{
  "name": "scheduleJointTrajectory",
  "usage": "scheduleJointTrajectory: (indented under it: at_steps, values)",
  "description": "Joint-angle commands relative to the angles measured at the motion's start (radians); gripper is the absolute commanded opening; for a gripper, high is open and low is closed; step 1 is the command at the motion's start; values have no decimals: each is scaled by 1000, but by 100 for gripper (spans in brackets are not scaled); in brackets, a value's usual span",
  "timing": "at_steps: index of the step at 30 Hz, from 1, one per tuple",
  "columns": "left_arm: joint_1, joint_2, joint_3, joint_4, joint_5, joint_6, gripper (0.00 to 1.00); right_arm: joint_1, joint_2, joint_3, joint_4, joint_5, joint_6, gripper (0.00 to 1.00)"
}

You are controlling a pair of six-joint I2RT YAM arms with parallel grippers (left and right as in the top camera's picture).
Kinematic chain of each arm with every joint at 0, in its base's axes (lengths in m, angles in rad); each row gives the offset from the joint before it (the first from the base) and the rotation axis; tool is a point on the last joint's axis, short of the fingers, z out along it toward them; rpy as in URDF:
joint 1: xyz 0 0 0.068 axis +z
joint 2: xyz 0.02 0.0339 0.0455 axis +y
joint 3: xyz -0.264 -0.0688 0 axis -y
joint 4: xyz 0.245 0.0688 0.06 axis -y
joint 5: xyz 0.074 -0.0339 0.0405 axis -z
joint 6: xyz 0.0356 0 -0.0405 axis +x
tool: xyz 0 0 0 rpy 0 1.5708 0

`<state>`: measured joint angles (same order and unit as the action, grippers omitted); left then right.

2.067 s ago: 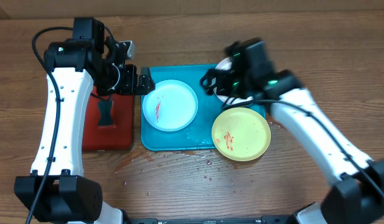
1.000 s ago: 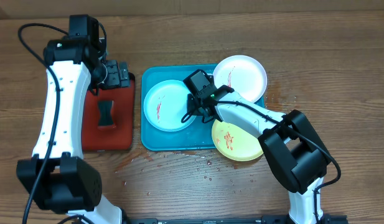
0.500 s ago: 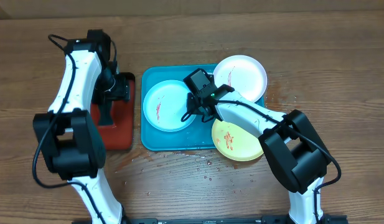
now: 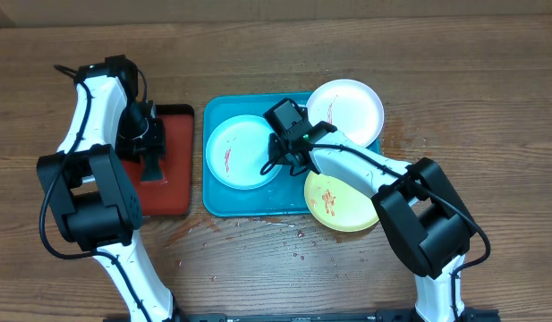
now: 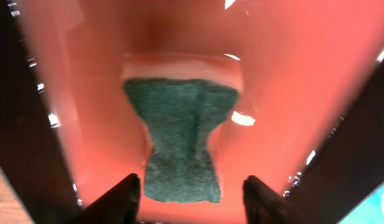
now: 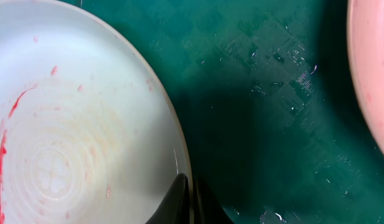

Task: Clean dirty plates on tray and stack at the side
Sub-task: 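Grasp the green-and-pink sponge with the left gripper and lift it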

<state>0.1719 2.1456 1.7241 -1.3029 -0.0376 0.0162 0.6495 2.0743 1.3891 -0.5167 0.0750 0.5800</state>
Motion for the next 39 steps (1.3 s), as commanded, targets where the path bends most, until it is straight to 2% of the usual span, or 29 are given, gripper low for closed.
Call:
scheduleJointTrajectory:
  at_steps: [1,5,7,8,10,13,16,18,20,22,25,29,34,39]
  values:
    - [-2,2,10,0,16,59,49,-2,20,11,-7,14,-7,4]
    - [0,3,0,15,-66,58,40,-2,20,11,-9,14,-7,4]
    - [0,3,-5,19,-77,58,27,-2,20,11,-10,14,-7,4]
    - [0,3,-8,21,-72,54,14,-2,20,11,-10,14,-7,4]
    - [0,3,-16,23,-59,41,4,-2,20,11,-10,14,-7,4]
    - [0,3,-40,36,-40,41,4,-2,20,11,-11,14,-7,5]
    - [0,3,-81,69,-40,41,9,-2,20,11,-11,14,-7,5]
    - [0,3,-106,91,-40,41,15,-2,20,11,-11,14,-7,5]
    - [0,3,-128,114,-40,41,26,-2,20,11,-11,14,-7,5]
    - [0,3,-141,131,-40,41,31,-2,20,11,-11,14,-7,5]
    - [0,3,-151,151,-40,40,27,-2,20,11,-11,14,-7,5]
    - [0,3,-151,168,-40,40,4,-2,20,11,-11,14,-7,5]
    - [-5,1,-130,151,-32,40,4,-2,20,11,-12,14,-7,5]
    - [-5,-18,35,36,117,41,4,-2,20,11,-13,14,-6,6]
